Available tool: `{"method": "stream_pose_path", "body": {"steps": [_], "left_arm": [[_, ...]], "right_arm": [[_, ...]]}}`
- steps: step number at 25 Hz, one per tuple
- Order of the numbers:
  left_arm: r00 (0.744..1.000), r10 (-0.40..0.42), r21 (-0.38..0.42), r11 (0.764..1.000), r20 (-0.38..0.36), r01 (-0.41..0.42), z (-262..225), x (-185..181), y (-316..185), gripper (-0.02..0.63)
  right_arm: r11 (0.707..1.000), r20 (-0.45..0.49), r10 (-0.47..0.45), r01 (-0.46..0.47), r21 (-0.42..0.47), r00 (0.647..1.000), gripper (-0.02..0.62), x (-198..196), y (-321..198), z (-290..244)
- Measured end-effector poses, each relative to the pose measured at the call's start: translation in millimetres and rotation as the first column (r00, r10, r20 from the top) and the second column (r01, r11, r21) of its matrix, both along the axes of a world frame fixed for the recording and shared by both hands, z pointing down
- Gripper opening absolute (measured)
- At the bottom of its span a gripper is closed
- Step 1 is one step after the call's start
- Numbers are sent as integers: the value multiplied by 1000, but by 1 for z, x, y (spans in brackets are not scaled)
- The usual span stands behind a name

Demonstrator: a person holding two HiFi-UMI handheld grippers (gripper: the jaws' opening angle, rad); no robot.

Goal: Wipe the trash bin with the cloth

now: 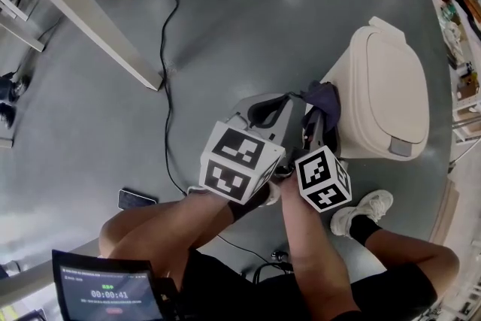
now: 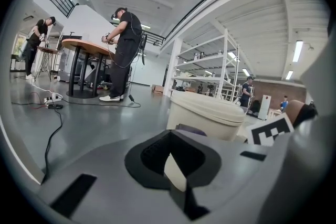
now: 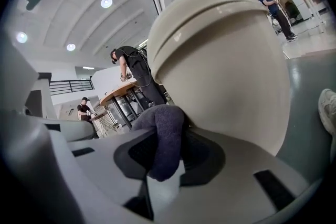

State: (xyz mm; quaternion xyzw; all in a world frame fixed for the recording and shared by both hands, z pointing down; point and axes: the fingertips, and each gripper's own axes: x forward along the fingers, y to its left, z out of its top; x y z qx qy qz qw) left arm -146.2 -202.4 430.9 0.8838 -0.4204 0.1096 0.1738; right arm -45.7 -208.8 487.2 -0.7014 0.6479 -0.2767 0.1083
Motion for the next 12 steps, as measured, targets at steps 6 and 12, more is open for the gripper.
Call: {"method": "stream_pose_path", "body": {"steps": [6,12], "left_arm": [[1000,6,-36,999,12,-5,15,2,2,-3],[1000,-5,-70,998,19,6,17,5,-1,-3]], "right_arm": [[999,-3,5,-5,-54,1000,92,0,-7,28],[992,-16,11,-13,-127,1000,92,7,-10,57]]}}
